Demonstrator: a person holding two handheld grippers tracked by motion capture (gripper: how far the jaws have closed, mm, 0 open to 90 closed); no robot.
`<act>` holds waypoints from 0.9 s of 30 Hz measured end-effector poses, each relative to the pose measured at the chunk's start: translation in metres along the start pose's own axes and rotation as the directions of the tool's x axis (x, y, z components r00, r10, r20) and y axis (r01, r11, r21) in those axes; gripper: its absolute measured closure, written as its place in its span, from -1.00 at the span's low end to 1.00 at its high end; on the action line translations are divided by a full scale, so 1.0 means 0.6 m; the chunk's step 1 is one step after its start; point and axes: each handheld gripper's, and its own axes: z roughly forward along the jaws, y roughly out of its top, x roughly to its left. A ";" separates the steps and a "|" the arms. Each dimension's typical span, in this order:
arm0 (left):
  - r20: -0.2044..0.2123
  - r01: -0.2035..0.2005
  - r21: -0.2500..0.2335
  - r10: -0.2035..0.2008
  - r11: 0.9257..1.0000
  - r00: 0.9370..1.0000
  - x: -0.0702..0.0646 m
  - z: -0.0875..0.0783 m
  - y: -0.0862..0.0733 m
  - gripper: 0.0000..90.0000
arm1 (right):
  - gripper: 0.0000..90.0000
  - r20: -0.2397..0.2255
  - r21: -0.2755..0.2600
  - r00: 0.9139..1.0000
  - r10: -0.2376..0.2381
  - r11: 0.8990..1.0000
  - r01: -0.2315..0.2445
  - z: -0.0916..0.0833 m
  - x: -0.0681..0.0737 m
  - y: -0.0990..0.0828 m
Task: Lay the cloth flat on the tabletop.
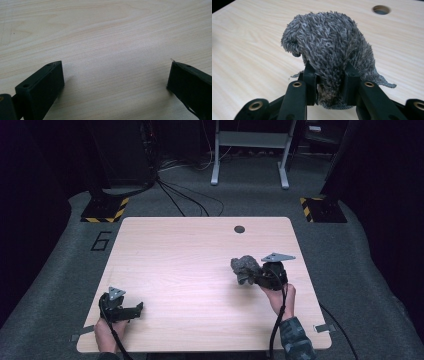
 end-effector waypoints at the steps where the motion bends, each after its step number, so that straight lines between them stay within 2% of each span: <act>1: 0.000 -0.001 -0.002 0.001 1.000 1.000 0.000 0.000 0.000 -0.99 | 0.56 -0.012 0.004 1.000 -0.002 1.000 0.002 0.003 0.007 -0.002; 5: 0.000 0.000 -0.001 0.000 1.000 1.000 0.000 0.000 0.000 -0.99 | 0.56 -0.065 0.017 0.998 -0.004 1.000 0.005 0.015 0.037 -0.011; 15: -0.001 -0.001 -0.002 0.001 1.000 1.000 0.000 0.000 0.000 -0.99 | 0.56 -0.148 0.027 0.989 0.010 1.000 -0.006 0.032 0.078 -0.023; 19: -0.001 -0.002 -0.001 0.002 1.000 1.000 0.000 0.000 0.000 -0.99 | 0.56 -0.167 0.041 0.986 0.017 0.999 -0.010 0.037 0.095 -0.029; 21: -0.001 -0.001 -0.001 0.001 1.000 1.000 0.000 0.000 0.000 -0.99 | 0.56 -0.179 0.062 0.984 0.010 0.998 0.001 0.045 0.114 -0.039; 22: -0.001 -0.001 -0.001 0.001 1.000 1.000 0.000 0.000 0.000 -0.98 | 0.56 -0.179 0.062 0.984 0.010 0.998 0.001 0.045 0.114 -0.039; 23: -0.002 -0.003 0.004 0.003 1.000 1.000 0.000 -0.001 0.000 -0.98 | 0.55 -0.172 0.077 0.985 -0.011 0.997 0.024 0.050 0.127 -0.047; 27: -0.002 -0.002 0.004 0.002 1.000 1.000 0.000 -0.001 0.000 -0.98 | 0.55 -0.199 0.091 0.980 -0.016 0.995 0.035 0.058 0.143 -0.060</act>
